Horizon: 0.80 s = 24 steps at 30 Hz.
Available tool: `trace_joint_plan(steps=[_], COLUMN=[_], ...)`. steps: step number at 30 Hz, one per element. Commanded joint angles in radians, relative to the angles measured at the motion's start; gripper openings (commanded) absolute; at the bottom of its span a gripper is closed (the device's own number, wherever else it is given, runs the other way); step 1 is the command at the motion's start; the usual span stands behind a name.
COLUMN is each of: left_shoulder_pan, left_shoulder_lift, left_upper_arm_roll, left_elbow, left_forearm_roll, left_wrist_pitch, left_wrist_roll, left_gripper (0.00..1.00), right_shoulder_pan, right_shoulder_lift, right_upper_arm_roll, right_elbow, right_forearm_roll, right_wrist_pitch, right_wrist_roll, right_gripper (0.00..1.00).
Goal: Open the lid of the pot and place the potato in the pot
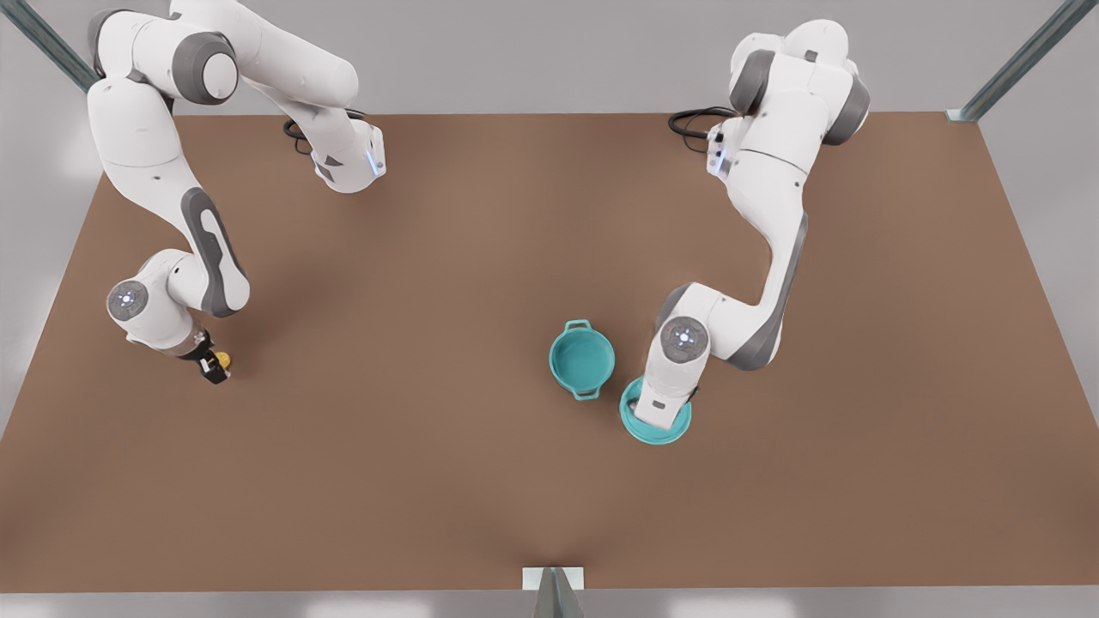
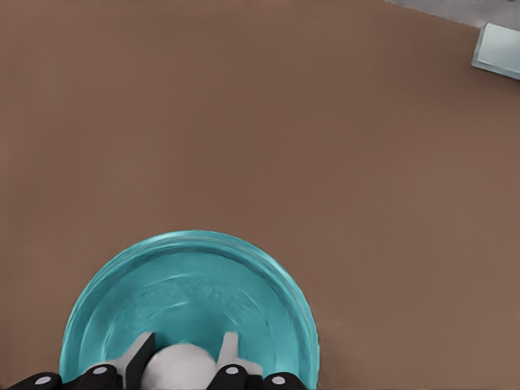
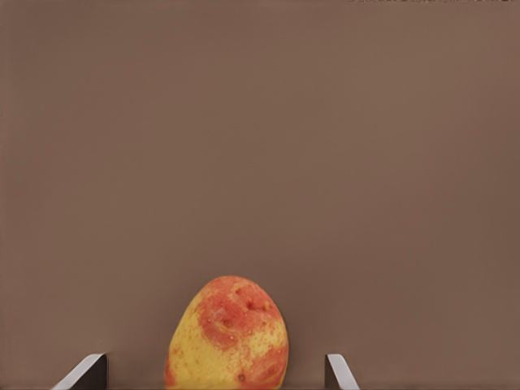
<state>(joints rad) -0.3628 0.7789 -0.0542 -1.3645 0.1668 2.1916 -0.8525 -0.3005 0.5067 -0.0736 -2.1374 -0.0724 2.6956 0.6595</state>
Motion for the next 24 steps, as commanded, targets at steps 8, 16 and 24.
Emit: trace_joint_plan(steps=[8,16,24], left_shoulder_pan=[0.099,0.39,0.417], left_shoulder_lift=[0.138,-0.642,-0.619], left_upper_arm_roll=[0.004,-0.006,-0.027], left_elbow=[0.104,-0.226,-0.133], left_forearm_roll=[-0.004,-0.237,-0.194], left_wrist_pitch=[0.065,-0.449,-0.463], left_wrist_roll=[0.401,0.874,0.851], left_gripper=[1.0,1.0,1.0], right_shoulder_pan=[0.001,0.001,0.001], right_shoulder_lift=[0.01,0.013,0.006], right_upper_arm_roll=[0.0,0.0,0.0], right_elbow=[0.001,0.001,-0.001], right_forearm_roll=[0.002,0.002,0.002], right_wrist_pitch=[0.023,0.023,0.015], right_wrist_roll=[0.042,0.043,0.042], right_gripper=[0.89,0.7,0.58])
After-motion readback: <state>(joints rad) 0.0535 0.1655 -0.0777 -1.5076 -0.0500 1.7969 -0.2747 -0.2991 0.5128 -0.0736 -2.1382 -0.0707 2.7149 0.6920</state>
